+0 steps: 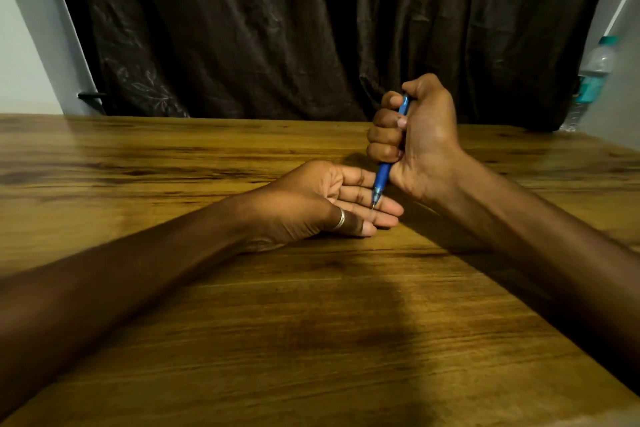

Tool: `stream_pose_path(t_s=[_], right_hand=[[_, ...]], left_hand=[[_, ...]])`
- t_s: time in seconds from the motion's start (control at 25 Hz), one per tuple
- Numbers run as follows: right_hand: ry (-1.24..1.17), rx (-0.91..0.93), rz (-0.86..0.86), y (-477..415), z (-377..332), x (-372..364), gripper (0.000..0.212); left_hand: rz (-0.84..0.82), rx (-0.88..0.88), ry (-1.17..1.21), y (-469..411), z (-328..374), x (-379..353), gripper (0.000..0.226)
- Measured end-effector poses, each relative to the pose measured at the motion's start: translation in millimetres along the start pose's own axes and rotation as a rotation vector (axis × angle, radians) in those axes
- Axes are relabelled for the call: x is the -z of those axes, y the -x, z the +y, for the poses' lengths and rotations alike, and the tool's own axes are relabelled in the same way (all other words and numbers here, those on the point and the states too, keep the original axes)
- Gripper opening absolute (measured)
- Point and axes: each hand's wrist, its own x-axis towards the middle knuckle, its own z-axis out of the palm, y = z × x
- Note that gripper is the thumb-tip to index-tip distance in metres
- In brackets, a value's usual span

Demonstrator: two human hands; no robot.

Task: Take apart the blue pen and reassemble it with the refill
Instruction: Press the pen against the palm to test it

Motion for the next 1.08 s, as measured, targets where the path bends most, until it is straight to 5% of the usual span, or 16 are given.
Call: stream_pose_path(t_s=[1.08], right_hand=[[0.007,-0.009,-0.005,-1.4,1.9,-0.5,0.039]], left_hand=[[0.036,-0.003,0.051,3.3,3.8,-6.0,0.046]])
